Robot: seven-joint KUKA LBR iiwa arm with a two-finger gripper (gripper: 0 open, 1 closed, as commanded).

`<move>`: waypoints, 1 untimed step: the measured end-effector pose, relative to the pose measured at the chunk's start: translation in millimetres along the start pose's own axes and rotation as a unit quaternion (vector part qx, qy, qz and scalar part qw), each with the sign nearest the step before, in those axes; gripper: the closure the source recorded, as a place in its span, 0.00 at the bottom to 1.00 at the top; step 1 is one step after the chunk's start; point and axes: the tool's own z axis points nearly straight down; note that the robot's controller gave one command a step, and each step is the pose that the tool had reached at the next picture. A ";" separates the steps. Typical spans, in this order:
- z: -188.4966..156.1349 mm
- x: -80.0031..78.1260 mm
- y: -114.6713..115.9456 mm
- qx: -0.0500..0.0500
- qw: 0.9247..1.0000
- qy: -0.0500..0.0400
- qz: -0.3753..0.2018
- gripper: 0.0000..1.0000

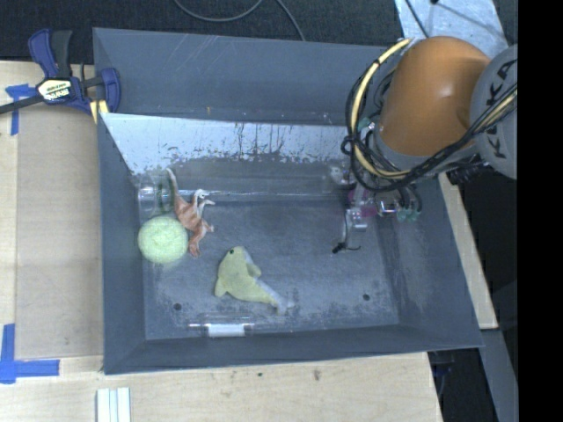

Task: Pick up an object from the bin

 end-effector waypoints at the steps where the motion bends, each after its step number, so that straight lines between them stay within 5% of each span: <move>1: -5.1 -1.3 0.0 0.000 1.000 -0.004 0.000 0.00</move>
Offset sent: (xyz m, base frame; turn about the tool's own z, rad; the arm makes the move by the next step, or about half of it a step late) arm -0.0200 0.0896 -0.1304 -0.0624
